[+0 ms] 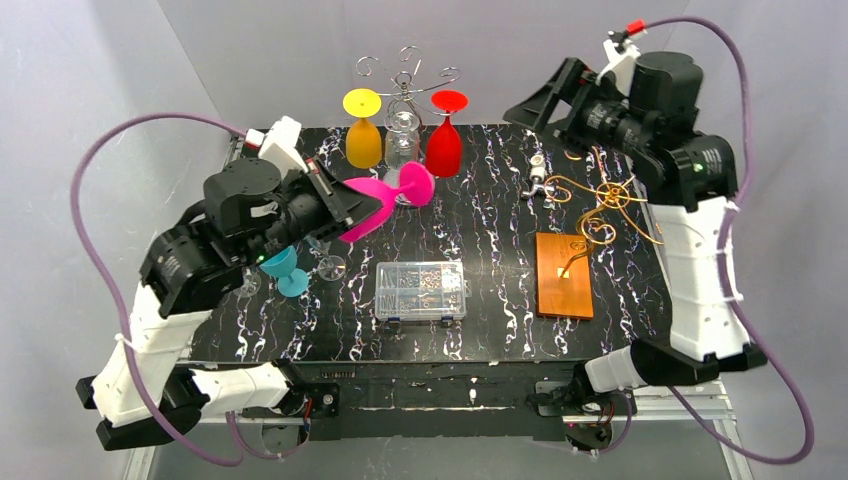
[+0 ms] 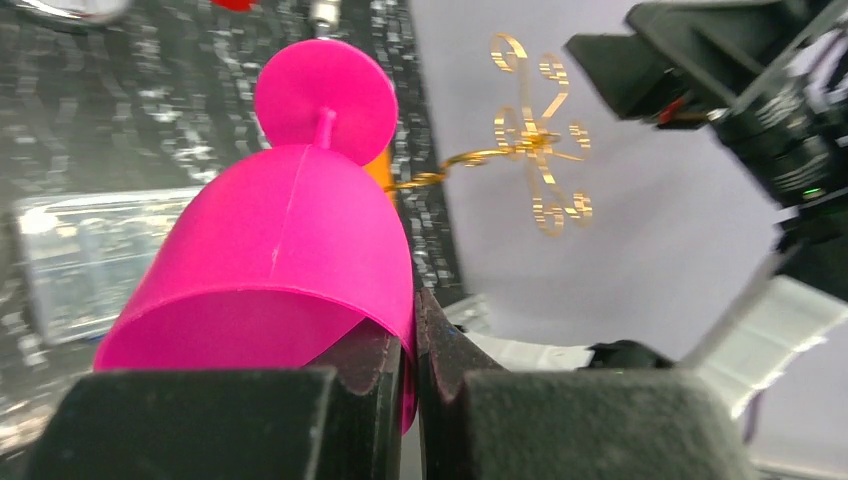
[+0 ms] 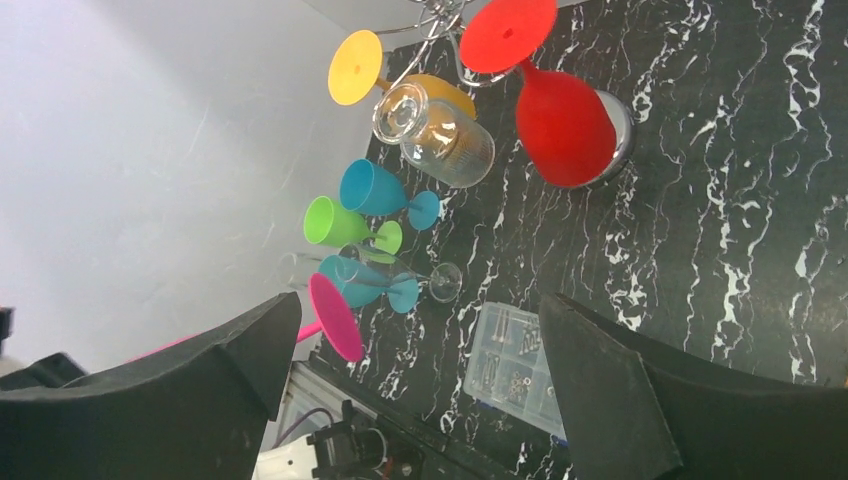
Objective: Take the wine glass off the wine glass rack
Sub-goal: Place the wine glass at the center of the board.
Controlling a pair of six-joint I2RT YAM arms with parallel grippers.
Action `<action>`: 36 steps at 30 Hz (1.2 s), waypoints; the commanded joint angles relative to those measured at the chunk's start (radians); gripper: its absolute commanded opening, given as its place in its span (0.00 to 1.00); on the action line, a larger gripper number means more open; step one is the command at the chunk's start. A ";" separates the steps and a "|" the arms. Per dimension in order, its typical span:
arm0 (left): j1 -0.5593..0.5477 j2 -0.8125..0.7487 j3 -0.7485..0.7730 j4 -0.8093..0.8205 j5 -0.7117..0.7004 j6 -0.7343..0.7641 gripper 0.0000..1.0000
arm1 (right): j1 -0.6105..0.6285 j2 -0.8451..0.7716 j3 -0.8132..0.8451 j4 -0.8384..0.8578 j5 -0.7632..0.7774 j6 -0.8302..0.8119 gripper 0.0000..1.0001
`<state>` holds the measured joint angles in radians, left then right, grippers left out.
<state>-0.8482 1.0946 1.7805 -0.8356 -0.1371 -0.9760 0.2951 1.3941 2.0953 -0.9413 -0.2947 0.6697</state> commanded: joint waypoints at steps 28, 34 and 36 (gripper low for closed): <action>0.721 0.540 0.681 -0.508 -0.023 0.440 0.00 | 0.522 0.134 0.018 0.020 0.656 -0.210 0.98; 0.928 0.641 0.720 -0.461 0.049 0.445 0.00 | 0.524 0.038 -0.114 0.047 0.653 -0.216 0.98; 0.974 0.672 0.724 -0.445 0.060 0.449 0.00 | 0.524 0.014 -0.152 0.057 0.645 -0.219 0.98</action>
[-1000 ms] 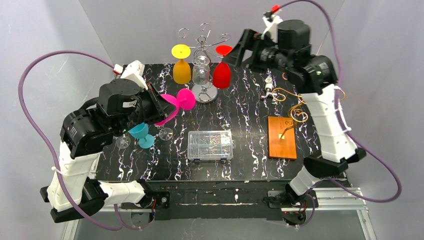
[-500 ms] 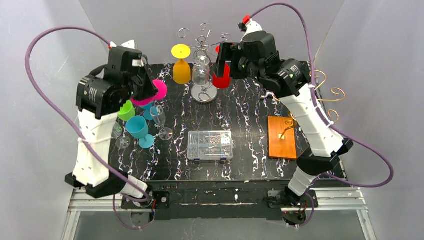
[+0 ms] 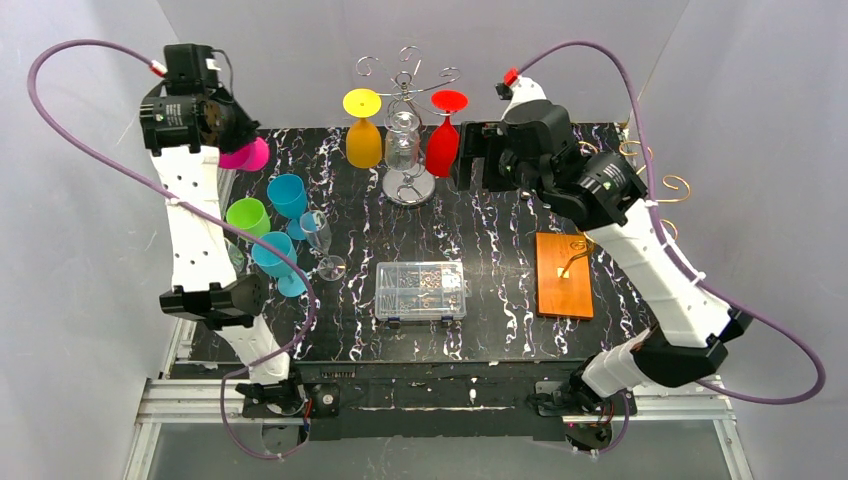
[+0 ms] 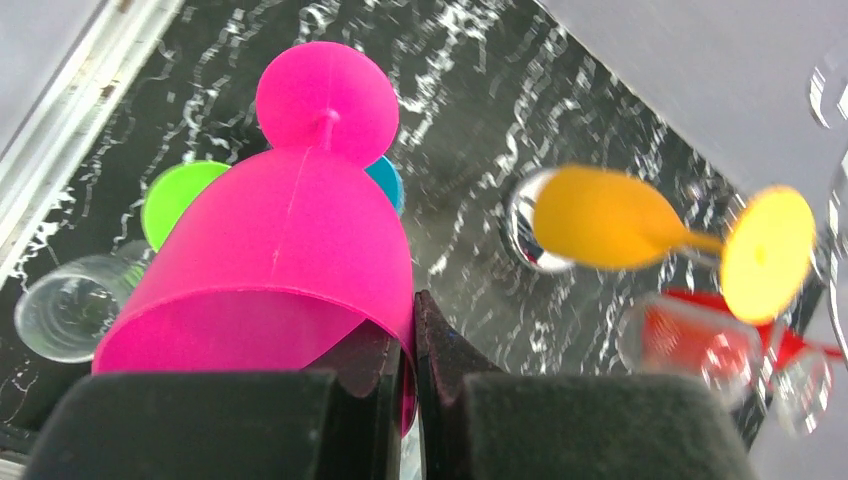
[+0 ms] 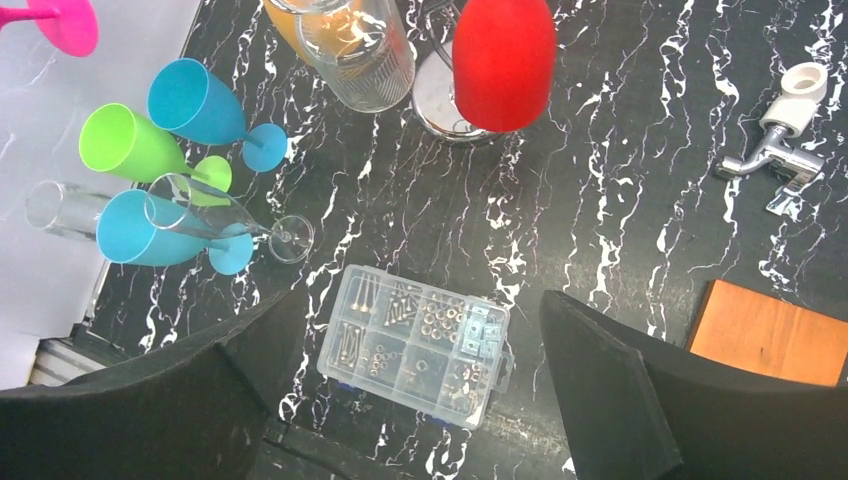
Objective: Take the wine glass off the wine glass rack
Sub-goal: Place the wine glass at the center of the board.
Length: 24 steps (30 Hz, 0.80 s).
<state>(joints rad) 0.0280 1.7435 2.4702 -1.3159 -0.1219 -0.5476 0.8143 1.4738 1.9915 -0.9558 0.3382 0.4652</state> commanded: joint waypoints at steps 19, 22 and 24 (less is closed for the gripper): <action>0.196 0.356 0.047 0.060 0.037 0.107 0.00 | 0.005 -0.157 -0.257 0.133 -0.023 -0.051 0.98; 0.207 0.390 0.038 0.062 0.043 0.114 0.00 | 0.005 -0.163 -0.269 0.141 -0.021 -0.056 0.98; 0.212 0.408 0.035 0.062 0.052 0.121 0.00 | 0.005 -0.169 -0.277 0.148 -0.017 -0.057 0.98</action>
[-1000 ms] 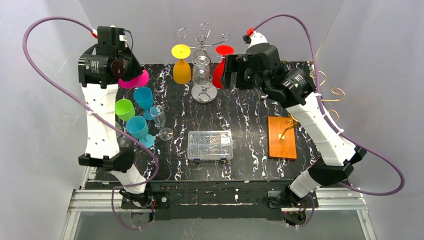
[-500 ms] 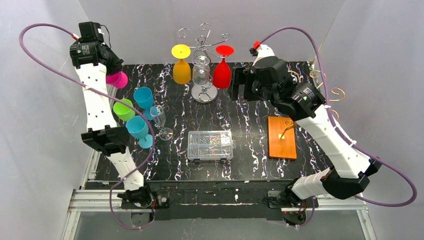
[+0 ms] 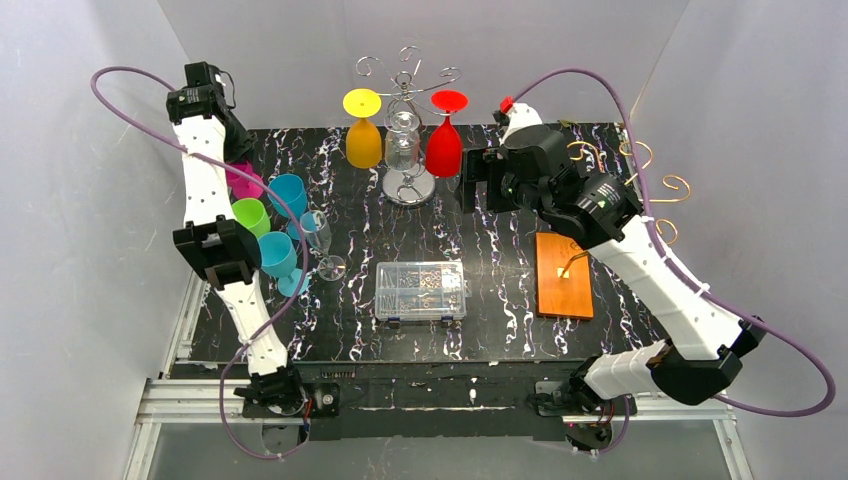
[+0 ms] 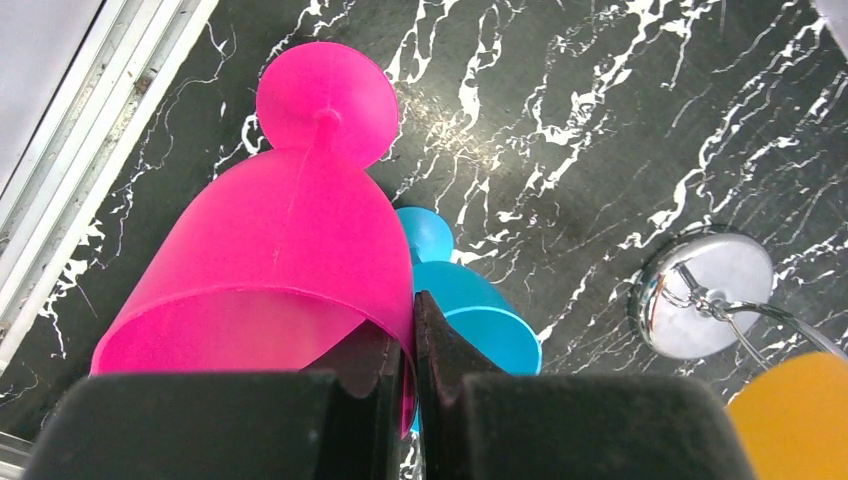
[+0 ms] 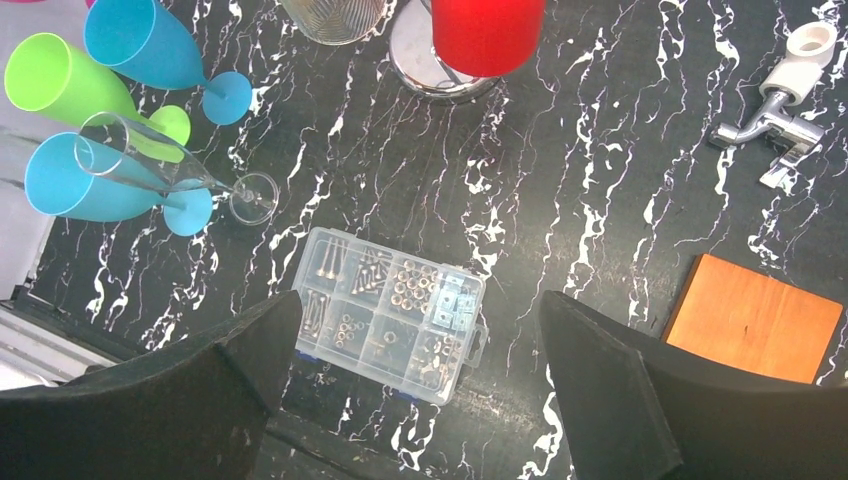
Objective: Take the wine glass off the wine glass rack
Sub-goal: Place the wine glass at the center of the board.
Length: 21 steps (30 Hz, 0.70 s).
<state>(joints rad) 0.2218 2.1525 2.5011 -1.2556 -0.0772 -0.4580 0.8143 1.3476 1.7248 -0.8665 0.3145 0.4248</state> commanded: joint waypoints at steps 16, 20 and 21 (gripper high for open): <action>0.027 0.092 -0.026 -0.001 0.020 0.061 0.00 | 0.005 -0.060 -0.034 0.084 0.008 -0.021 0.98; 0.029 0.108 -0.030 -0.002 0.032 0.071 0.00 | 0.005 -0.059 -0.036 0.087 0.008 -0.018 0.98; 0.029 0.112 -0.031 -0.003 0.032 0.071 0.00 | 0.005 -0.059 -0.036 0.087 0.008 -0.017 0.98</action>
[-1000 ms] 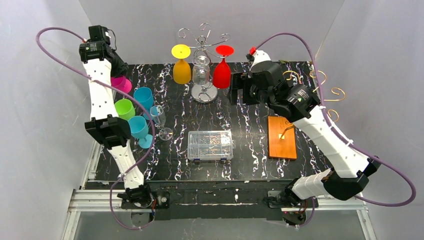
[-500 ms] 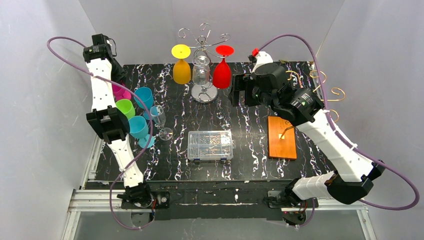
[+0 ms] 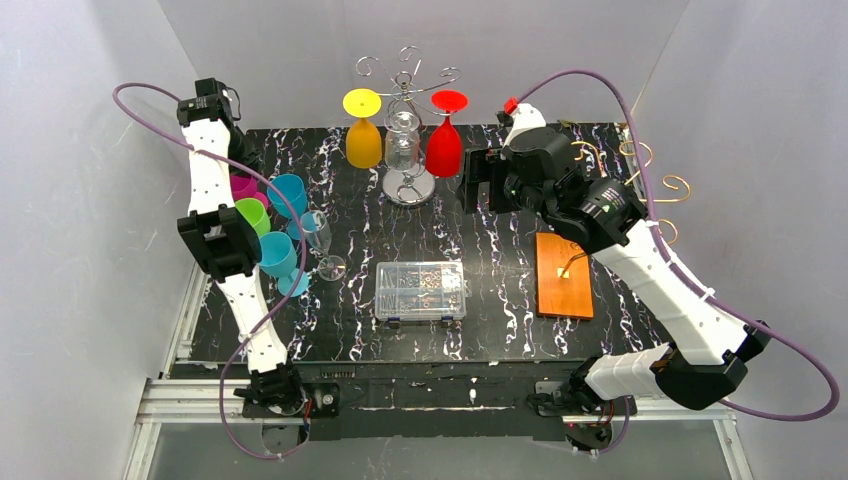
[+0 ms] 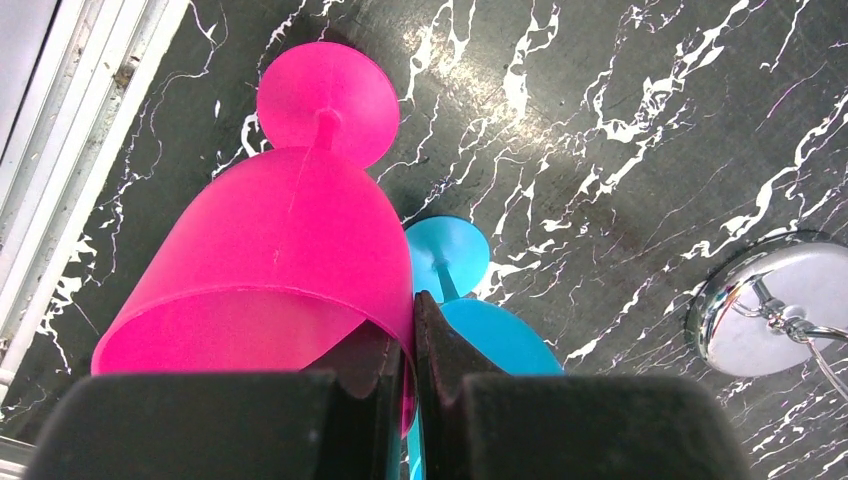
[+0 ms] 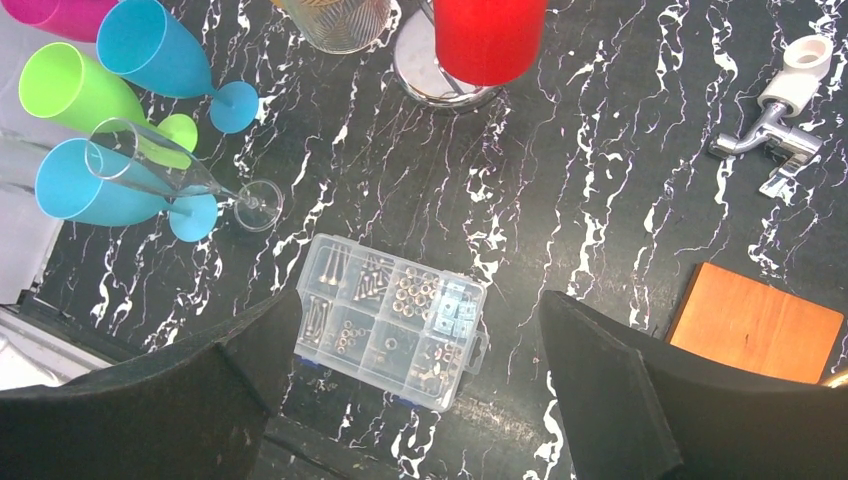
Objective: Take the wine glass off the wine glass rack
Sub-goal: Place the wine glass at the center of the board.
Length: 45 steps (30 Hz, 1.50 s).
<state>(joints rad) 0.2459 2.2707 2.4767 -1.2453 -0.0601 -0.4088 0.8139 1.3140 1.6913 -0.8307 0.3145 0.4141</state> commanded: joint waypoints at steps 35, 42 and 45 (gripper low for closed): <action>0.004 0.035 0.043 0.004 0.060 0.021 0.32 | 0.005 -0.001 0.005 0.053 0.006 0.011 0.98; 0.003 0.015 0.054 0.024 0.106 0.025 0.43 | 0.005 0.006 0.015 0.042 -0.002 0.017 0.98; 0.001 0.006 0.059 0.030 0.112 0.026 0.47 | 0.005 0.007 0.023 0.036 -0.002 0.017 0.98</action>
<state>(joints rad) 0.2466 2.3299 2.5008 -1.2160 0.0235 -0.3920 0.8143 1.3170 1.6855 -0.8120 0.3115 0.4221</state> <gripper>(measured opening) 0.443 0.983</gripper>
